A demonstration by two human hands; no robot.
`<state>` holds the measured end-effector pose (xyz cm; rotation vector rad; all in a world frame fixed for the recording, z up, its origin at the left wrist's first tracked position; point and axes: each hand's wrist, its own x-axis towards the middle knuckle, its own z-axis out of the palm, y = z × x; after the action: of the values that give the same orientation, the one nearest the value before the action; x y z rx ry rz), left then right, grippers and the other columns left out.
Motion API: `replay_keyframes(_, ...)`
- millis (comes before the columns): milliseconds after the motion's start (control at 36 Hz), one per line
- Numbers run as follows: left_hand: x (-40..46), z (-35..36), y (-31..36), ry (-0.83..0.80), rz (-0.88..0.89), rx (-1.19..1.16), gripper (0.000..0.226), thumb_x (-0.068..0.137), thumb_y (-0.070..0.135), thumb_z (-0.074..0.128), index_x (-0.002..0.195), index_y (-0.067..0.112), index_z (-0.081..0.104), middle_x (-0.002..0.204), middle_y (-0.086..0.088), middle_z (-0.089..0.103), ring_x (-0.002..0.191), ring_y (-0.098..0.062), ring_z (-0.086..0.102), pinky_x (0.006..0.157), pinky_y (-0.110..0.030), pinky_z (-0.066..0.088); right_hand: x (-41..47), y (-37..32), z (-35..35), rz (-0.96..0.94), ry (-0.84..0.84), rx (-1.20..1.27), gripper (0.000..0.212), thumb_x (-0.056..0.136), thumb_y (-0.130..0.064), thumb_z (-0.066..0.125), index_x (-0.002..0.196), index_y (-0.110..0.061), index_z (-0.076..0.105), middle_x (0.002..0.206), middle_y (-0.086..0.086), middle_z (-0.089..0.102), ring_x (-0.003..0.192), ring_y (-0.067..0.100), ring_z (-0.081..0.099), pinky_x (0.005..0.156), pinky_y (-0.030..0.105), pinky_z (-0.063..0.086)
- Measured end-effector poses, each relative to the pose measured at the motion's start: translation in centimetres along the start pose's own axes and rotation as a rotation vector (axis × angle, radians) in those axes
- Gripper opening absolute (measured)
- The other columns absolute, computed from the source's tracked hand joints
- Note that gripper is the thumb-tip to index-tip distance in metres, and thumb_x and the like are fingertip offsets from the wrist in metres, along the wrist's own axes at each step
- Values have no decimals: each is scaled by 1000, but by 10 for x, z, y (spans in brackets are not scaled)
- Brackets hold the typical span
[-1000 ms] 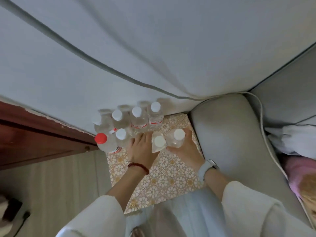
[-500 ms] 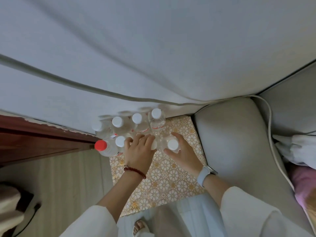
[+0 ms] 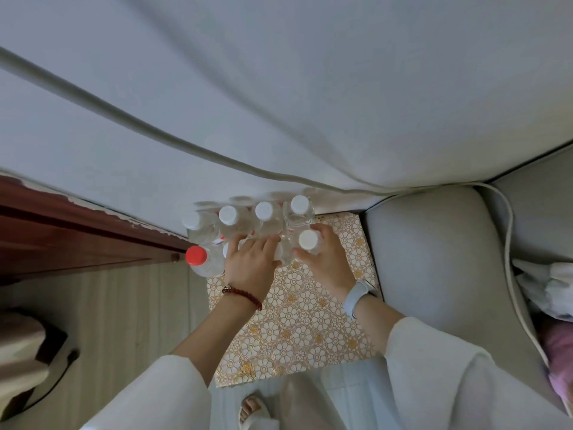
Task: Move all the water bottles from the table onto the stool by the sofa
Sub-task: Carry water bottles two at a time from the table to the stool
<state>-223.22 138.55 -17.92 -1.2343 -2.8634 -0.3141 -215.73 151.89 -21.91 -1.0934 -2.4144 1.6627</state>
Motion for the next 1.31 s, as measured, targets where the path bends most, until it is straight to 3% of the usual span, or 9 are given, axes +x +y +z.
replay_keyframes(167,-3,-1,-3,-4,52,-6,48,41,13,90,84,14,69,78,1,74,70,-17,69,81,-38,51,-2,-2,0,5,-18,-1,63,72,-27,76,124,-14,43,121,12,50,110,25,49,84,29,43)
replay_keyframes(333,1,0,-10,-14,-13,-21,47,47,14,88,90,10,68,79,-3,73,73,-21,70,82,-41,50,-4,-4,3,-21,-45,-2,58,77,-30,71,124,-15,41,123,9,48,112,19,45,86,26,37)
replay_keyframes(472,0,4,-8,-10,-32,-33,48,52,16,86,95,11,67,84,-2,73,77,-21,69,84,-40,49,-9,-2,-1,-17,-76,0,61,77,-30,71,127,-14,39,125,8,48,115,22,47,96,39,44)
replay_keyframes(639,-5,7,-7,-43,-49,87,56,58,27,83,109,13,63,96,0,71,91,-21,66,90,-49,46,-8,-11,0,45,-58,51,68,78,-26,71,132,-9,33,131,8,47,118,24,50,97,38,45)
replay_keyframes(750,-7,4,-3,-109,-98,116,67,63,32,78,123,14,53,113,-2,65,108,-21,60,99,-57,34,-17,-14,-1,97,-75,51,87,78,-27,71,143,-9,16,147,9,34,134,22,34,103,26,30)
replay_keyframes(833,-10,0,-1,-203,-132,42,74,78,40,63,139,18,28,138,-3,44,131,-22,37,110,-57,12,-33,-17,-6,123,-71,22,91,80,-30,69,146,-12,8,155,6,19,142,21,19,113,32,19)
replay_keyframes(917,-22,-16,-2,-171,-195,-89,68,85,40,54,142,22,23,146,-2,33,137,-21,24,112,-53,6,-58,-26,-12,161,-20,32,79,85,-30,63,145,-17,14,153,4,22,140,20,23,113,36,22)
replay_keyframes(1056,-68,-59,-20,-44,-393,-283,53,88,36,51,136,19,37,141,-3,41,132,-22,34,113,-47,17,-99,-56,8,162,-163,-103,40,94,-24,46,131,-11,40,137,7,46,125,21,44,99,27,34)
replay_keyframes(1306,-264,-163,-115,228,-831,-249,45,88,31,52,130,17,46,130,-6,51,117,-28,45,94,-40,34,-214,-165,145,-277,-502,-290,27,93,-19,44,115,-11,57,114,7,63,106,22,58,84,26,42)
